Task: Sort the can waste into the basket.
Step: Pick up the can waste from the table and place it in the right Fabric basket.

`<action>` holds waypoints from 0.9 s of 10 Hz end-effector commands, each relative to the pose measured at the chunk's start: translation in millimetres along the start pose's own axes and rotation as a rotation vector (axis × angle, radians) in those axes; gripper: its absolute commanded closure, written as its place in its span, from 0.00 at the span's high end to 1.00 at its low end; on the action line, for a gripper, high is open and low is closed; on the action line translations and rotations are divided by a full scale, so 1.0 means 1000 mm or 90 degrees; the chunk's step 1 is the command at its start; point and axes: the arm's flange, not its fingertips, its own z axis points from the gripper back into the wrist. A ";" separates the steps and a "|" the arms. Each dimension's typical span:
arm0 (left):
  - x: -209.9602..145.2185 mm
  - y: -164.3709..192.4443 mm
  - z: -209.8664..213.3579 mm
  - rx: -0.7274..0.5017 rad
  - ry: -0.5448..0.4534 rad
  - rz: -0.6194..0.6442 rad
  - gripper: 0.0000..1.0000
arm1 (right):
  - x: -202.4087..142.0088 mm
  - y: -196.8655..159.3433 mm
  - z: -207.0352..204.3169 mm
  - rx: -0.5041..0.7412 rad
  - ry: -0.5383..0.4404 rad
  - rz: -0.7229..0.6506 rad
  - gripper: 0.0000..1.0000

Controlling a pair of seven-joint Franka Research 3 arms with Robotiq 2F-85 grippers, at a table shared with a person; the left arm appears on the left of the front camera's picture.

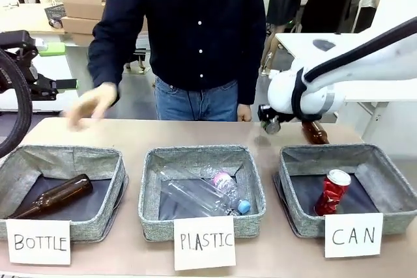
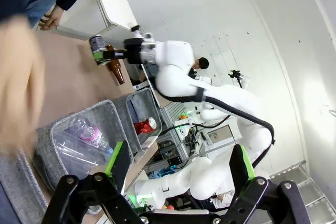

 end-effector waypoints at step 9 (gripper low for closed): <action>-0.004 -0.001 0.001 -0.015 -0.006 -0.011 1.00 | -0.202 -0.111 0.294 0.085 0.165 -0.023 0.00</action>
